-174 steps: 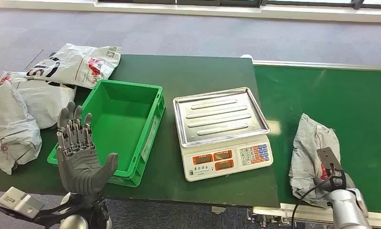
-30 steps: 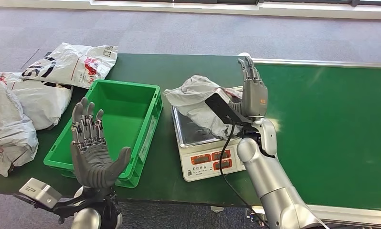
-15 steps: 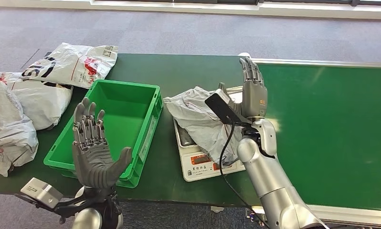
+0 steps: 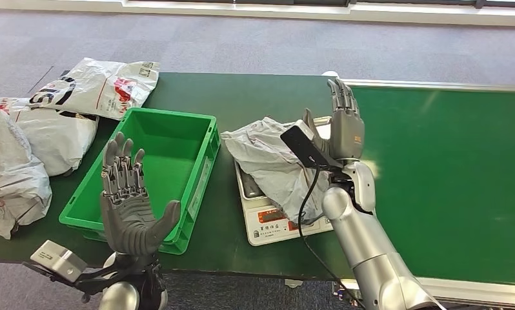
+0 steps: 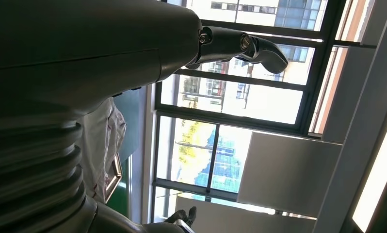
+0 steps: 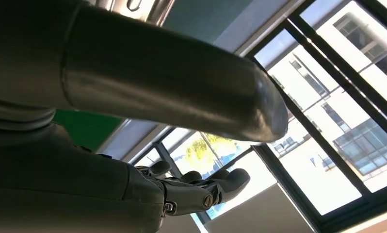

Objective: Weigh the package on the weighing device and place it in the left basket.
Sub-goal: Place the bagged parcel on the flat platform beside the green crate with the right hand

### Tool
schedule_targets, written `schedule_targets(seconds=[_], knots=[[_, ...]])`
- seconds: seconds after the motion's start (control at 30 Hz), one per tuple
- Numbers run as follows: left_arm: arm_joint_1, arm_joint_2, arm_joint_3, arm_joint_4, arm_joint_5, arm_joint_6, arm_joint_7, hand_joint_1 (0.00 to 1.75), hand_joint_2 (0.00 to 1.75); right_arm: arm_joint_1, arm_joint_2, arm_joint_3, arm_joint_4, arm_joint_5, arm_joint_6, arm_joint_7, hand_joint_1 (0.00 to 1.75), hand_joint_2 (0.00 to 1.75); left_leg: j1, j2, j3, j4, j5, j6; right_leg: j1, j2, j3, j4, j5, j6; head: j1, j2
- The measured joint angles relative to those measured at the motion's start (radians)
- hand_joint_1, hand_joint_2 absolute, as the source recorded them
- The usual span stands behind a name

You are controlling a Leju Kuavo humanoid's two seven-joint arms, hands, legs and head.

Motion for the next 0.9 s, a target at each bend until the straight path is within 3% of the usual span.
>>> schedule_targets(seconds=[0.03,0.17,0.27,0.37,0.5,0.7,0.9], knots=[[-0.001,0.0,0.0,0.001,-0.013,0.008,0.0,0.0,1.75,0.012,0.0,-0.007,-0.024,-0.008,-0.015,-0.032,0.0,1.75,0.0,0.0,0.0,0.0,0.0,0.0,0.0,0.0,0.0,0.0,0.0,0.0,0.0,0.0],[-0.054,0.008,-0.003,0.023,-0.252,0.118,0.016,0.0,1.75,0.169,0.03,-0.106,-0.372,-0.057,-0.053,-0.324,0.0,1.75,0.0,-0.008,-0.002,0.001,0.0,0.0,0.0,-0.007,-0.001,0.0,-0.001,-0.001,0.0,0.0],[-0.15,0.014,-0.004,0.08,-0.506,0.165,0.08,0.0,1.75,0.285,0.049,-0.153,-0.664,-0.103,-0.056,-0.419,0.0,1.75,0.0,-0.011,-0.003,0.001,0.0,0.0,0.0,-0.012,0.0,0.0,-0.003,-0.001,0.0,0.0],[-0.255,0.022,-0.005,0.15,-0.661,0.172,0.143,0.0,1.75,0.368,0.06,-0.179,-0.871,-0.137,-0.056,-0.451,0.0,1.75,0.0,-0.008,-0.003,0.001,0.0,0.0,-0.001,-0.01,0.0,0.0,-0.002,-0.001,0.0,0.0],[-0.349,0.031,-0.014,0.218,-0.751,0.167,0.191,0.0,1.75,0.413,0.063,-0.207,-1.02,-0.154,-0.053,-0.46,0.0,1.75,-0.001,-0.003,-0.002,0.001,0.0,0.0,-0.001,-0.005,-0.001,0.0,0.0,0.0,0.0,0.0],[-0.55,0.055,-0.078,0.402,-0.99,0.117,0.313,0.0,1.75,0.42,0.063,-0.23,-1.118,-0.111,-0.052,-0.4,0.0,1.75,-0.001,-0.004,-0.002,0.002,0.003,-0.001,-0.001,-0.006,-0.001,0.0,0.002,0.0,0.0,0.0],[-0.667,0.063,-0.118,0.541,-1.021,0.125,0.332,0.0,1.75,0.422,0.063,-0.232,-1.151,-0.09,-0.05,-0.378,0.0,1.75,-0.001,-0.002,-0.002,0.001,0.003,-0.001,-0.001,-0.004,-0.001,0.0,0.003,0.0,0.0,0.0]])
